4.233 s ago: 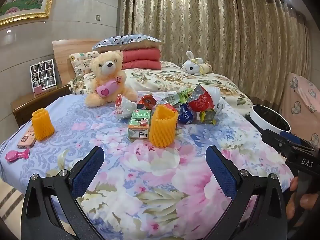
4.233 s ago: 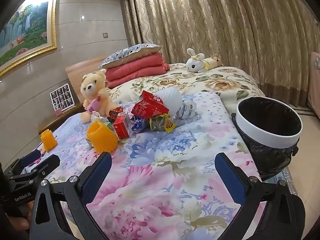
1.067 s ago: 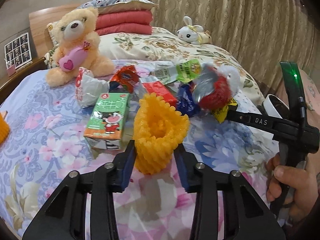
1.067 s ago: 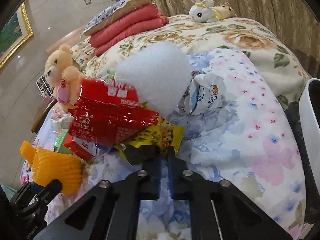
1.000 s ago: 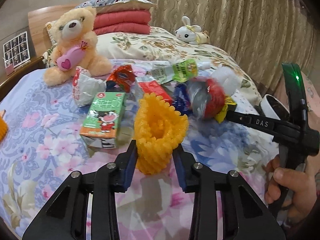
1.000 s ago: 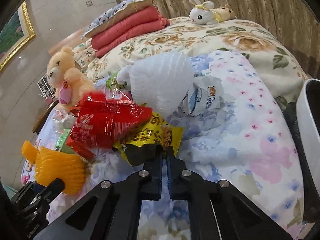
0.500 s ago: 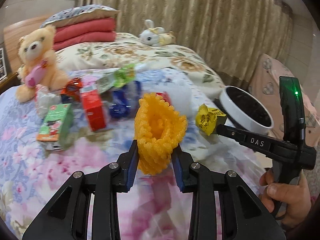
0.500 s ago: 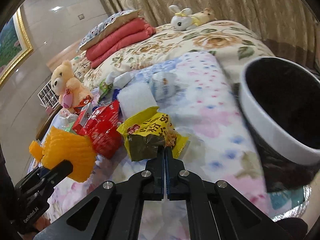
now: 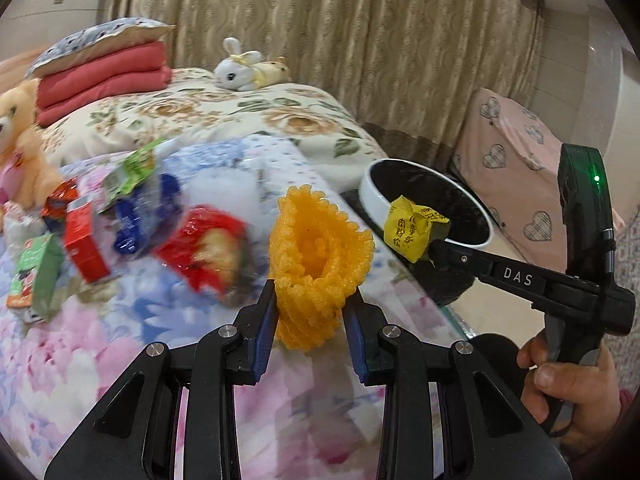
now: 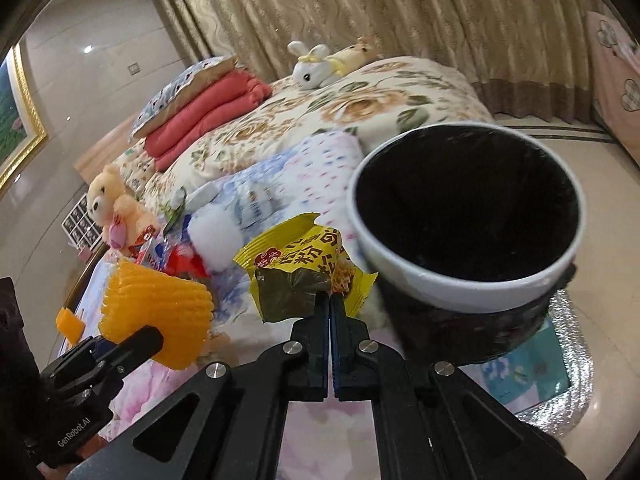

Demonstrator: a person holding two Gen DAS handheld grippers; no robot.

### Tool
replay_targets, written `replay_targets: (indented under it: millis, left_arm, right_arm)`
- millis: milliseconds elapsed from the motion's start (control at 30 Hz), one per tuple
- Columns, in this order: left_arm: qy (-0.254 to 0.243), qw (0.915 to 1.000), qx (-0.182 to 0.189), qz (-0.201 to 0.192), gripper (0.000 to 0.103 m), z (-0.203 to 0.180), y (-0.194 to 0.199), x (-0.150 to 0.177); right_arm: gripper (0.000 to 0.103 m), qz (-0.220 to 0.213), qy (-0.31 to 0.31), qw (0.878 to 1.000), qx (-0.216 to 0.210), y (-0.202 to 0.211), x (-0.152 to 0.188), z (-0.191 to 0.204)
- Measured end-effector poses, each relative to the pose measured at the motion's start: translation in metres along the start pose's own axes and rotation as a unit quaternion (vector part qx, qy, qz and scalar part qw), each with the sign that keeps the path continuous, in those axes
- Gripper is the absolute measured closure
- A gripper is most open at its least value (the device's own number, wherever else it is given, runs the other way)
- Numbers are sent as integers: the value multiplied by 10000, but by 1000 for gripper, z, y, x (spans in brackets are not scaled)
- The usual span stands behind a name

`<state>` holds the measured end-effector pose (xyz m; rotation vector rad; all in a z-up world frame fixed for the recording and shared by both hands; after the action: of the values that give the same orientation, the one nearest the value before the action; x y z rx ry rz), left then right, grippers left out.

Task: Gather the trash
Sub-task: 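Carry both items to the black bin and open both tools to drop them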

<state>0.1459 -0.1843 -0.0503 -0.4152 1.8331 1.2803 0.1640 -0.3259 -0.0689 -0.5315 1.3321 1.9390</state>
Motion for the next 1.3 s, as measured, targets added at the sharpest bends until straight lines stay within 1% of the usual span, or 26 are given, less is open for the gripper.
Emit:
replay_targets:
  millis: [300, 600, 967, 1300]
  left_arm:
    - [-272, 9994, 221, -3, 73, -36, -16, -17]
    - [-498, 9981, 362, -37, 73, -63, -32, -36]
    - [-627, 9966, 519, -83, 73, -88, -52, -64]
    - [-675, 9957, 626, 69, 73, -105, -77, -72]
  right_arm:
    - [103, -176, -158, 9996, 183, 20, -13, -33]
    - [103, -303, -268, 9990, 186, 30, -26, -53]
    - [103, -431, -478, 9974, 328, 30, -45, -79]
    - [103, -382, -558, 9965, 496, 22, -48, -100]
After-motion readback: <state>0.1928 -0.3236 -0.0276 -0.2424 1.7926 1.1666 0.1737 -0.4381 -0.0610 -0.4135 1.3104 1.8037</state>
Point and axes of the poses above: each gripper's, at about its wrist camera, not at the fingertips, and y roughly against the way its jaws point, z to its left, x to its underside, the point moved 7 cm from there along -y, roughly the way its jaws point, and after that the axes turned 2 degrees about -y, right-handed, at the moved point
